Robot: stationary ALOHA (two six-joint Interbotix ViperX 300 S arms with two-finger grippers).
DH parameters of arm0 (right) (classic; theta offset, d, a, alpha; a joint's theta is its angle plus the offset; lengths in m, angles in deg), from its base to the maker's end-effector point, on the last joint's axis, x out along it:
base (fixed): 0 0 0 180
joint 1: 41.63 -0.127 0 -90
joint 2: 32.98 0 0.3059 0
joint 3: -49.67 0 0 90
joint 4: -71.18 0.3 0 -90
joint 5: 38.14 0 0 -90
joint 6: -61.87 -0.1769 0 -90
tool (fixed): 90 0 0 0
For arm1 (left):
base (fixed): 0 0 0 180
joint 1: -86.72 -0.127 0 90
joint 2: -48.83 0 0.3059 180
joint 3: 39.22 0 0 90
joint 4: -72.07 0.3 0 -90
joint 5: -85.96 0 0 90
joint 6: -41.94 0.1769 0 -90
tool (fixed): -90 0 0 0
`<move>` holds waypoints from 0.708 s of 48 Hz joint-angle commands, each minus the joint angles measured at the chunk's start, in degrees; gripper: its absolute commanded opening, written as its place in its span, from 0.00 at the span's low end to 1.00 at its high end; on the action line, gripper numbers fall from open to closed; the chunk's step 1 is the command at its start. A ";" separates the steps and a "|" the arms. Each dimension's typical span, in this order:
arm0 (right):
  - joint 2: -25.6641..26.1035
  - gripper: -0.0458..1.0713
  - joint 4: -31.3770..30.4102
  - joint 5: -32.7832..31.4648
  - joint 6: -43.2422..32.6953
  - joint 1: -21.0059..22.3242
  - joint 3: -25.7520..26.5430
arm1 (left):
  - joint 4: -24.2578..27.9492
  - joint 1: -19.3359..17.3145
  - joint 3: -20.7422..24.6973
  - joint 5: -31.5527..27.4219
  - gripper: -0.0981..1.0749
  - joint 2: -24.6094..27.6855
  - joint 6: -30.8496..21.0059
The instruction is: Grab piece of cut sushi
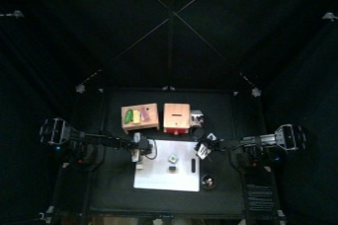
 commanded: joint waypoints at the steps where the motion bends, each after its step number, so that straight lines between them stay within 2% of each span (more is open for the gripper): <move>1: 0.70 0.63 0.00 0.26 0.09 -0.09 1.32 | 0.26 0.35 2.55 2.20 0.72 0.09 0.18; 13: 0.62 0.63 -0.44 0.26 0.09 -0.18 1.76 | 4.83 0.79 8.88 6.24 0.74 6.86 0.09; 26: 1.14 0.63 -0.18 -0.70 0.09 -0.97 1.49 | 7.82 1.49 16.35 6.15 0.91 15.12 0.09; 34: 1.14 0.63 -0.26 -0.70 0.09 -1.05 1.14 | 8.96 2.90 19.86 5.98 0.94 17.84 0.00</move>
